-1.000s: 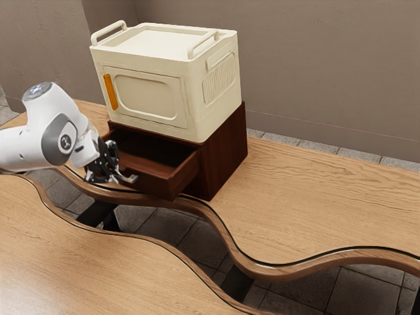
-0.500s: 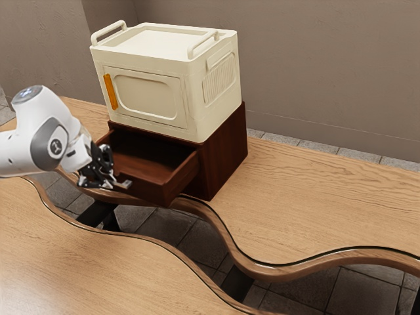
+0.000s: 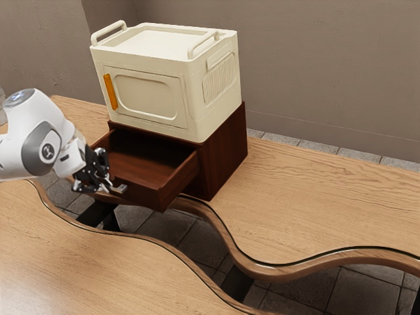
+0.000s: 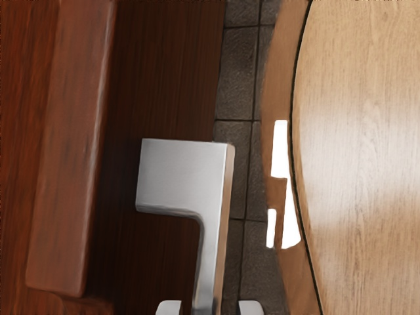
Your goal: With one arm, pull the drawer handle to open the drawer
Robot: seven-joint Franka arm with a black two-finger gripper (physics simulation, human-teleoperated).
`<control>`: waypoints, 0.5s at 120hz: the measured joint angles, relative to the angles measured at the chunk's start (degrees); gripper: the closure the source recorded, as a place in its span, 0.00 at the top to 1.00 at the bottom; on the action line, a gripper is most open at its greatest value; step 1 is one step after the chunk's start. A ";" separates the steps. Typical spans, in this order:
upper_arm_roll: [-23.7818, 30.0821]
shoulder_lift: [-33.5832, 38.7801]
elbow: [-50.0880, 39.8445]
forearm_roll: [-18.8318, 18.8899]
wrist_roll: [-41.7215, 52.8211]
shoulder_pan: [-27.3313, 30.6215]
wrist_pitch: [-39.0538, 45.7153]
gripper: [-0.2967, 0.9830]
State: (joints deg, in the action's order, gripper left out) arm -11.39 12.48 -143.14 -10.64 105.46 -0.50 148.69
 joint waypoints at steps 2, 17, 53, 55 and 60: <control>-0.01 0.11 -0.04 0.02 -0.01 -0.01 -0.01 0.25; -0.04 0.82 -0.14 0.10 -0.05 -0.02 -0.19 0.25; -2.36 13.19 19.68 5.22 -0.10 0.00 -21.72 0.56; -2.28 12.71 22.85 5.60 -0.10 -0.03 -24.42 0.58; -2.22 11.97 29.40 6.70 -0.09 -0.08 -30.59 0.61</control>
State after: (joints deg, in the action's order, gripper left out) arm -13.61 24.45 -113.74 -3.93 105.36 -0.58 118.10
